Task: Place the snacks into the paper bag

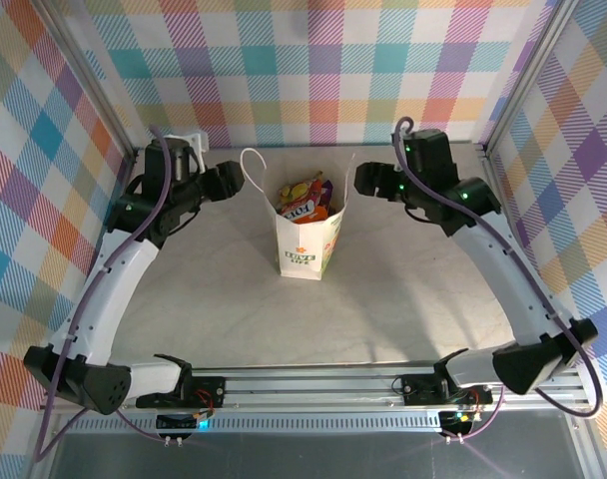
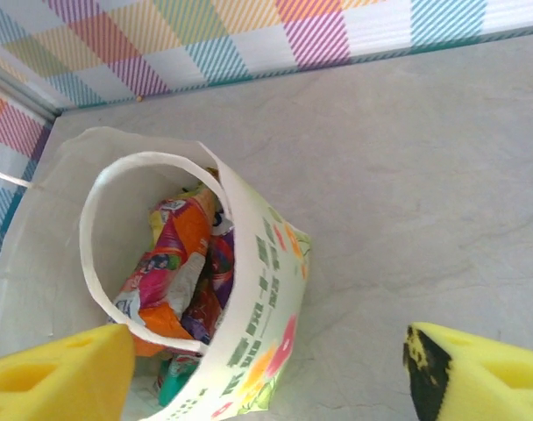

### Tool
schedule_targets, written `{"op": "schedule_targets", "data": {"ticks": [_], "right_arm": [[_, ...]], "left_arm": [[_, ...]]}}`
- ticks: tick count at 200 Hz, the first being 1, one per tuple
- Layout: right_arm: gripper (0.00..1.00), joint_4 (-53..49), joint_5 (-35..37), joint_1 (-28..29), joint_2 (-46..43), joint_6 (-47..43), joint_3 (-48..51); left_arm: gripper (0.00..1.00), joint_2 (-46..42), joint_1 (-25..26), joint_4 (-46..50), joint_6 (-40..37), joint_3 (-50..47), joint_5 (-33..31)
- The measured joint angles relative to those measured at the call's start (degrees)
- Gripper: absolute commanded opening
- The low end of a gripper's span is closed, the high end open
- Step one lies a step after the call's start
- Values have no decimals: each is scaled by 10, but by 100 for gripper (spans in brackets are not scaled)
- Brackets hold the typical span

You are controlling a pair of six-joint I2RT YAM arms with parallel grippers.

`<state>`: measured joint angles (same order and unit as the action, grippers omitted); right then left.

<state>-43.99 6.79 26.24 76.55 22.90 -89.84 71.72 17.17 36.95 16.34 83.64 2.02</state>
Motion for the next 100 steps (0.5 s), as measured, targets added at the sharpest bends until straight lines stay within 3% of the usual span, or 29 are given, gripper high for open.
{"op": "schedule_targets", "data": {"ticks": [72,100], "right_arm": [[92,-2,76,-32,-116,-20,101],[95,20,86,-59,-155,-27,173]], "left_arm": [[79,-94,-2,21,-12,-65,-59],[86,-127,-5,10,-19,-127,-94]]}}
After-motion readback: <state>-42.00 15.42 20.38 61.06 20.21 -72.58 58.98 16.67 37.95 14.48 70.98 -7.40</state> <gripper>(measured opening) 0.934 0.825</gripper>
